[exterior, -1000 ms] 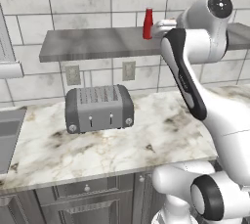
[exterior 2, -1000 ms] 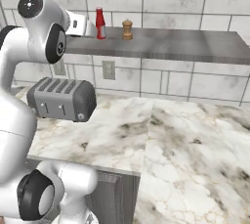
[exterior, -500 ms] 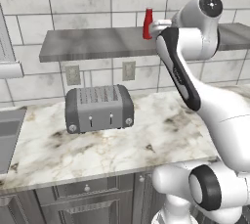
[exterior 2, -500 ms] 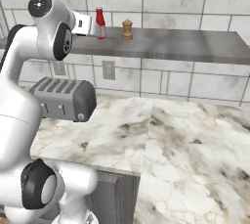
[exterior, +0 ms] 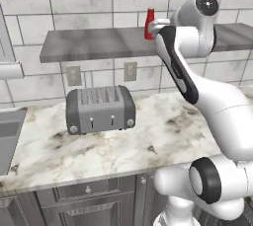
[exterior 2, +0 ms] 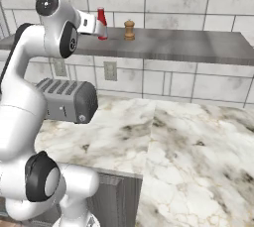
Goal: Take 2 condiments from the cabinet and move them on the counter near the stove.Make sure the condiments are lined up with each other, next to each other.
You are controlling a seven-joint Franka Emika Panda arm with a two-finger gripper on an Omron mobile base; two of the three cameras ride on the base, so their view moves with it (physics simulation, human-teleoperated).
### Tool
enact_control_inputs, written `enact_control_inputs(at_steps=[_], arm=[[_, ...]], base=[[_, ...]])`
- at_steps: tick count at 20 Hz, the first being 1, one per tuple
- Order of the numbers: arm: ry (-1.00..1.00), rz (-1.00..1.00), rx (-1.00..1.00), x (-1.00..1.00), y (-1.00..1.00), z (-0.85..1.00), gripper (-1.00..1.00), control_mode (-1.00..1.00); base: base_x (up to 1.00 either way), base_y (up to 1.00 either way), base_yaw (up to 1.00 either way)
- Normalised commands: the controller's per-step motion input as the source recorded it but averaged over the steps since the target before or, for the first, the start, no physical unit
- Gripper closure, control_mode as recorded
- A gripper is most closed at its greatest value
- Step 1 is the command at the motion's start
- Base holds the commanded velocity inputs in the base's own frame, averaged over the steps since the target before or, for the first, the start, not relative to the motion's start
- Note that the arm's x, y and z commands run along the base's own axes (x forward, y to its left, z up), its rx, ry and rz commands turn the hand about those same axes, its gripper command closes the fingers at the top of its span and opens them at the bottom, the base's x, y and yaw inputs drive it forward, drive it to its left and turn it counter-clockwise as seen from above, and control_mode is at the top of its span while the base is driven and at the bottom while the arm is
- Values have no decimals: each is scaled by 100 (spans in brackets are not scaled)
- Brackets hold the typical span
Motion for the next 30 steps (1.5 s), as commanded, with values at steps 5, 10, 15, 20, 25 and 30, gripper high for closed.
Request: enact_control_inputs(at_steps=[5, 10, 15, 20, 25, 30], arm=[[0, 0, 0, 27, 0, -5, -100, -100], [0, 0, 0, 22, 0, -9, -100, -100], [0, 0, 0, 21, 1, -8, -100, -100], [0, 0, 0, 23, 2, 0, -100, -100], [4, 0, 0, 29, 4, 0, -100, -100], [5, 0, 0, 26, 1, 0, -100, -100]], base=[[0, 0, 0], [0, 0, 0], [0, 0, 0], [0, 0, 0], [0, 0, 0], [0, 0, 0]])
